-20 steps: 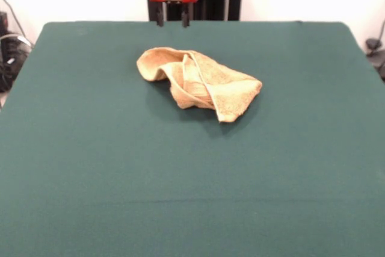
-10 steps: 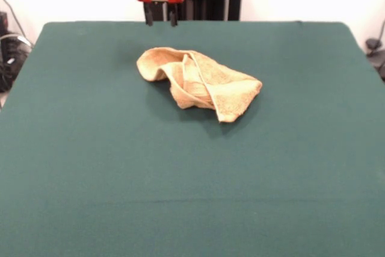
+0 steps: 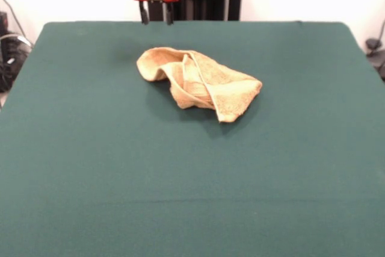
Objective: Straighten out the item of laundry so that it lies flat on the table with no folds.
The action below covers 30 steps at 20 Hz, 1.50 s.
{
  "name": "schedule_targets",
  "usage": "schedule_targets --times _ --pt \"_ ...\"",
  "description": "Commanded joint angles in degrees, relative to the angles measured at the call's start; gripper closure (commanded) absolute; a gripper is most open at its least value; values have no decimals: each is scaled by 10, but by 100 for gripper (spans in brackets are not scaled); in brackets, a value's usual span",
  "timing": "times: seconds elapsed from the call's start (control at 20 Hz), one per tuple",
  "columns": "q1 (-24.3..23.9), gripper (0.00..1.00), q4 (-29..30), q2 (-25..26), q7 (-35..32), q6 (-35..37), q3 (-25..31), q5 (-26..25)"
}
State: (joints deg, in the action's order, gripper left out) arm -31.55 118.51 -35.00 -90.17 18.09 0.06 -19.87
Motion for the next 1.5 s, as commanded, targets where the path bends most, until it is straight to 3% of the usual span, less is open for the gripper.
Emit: schedule_targets --times 0.05,0.4,0.9,1.5 --pt "-4 0 -39 12 -7 0 83 -18" --pt "1 0 29 -37 -5 -20 83 -53" --pt "0 0 117 -102 -42 -31 84 -55" --pt "5 0 92 -97 -41 -1 96 -28"
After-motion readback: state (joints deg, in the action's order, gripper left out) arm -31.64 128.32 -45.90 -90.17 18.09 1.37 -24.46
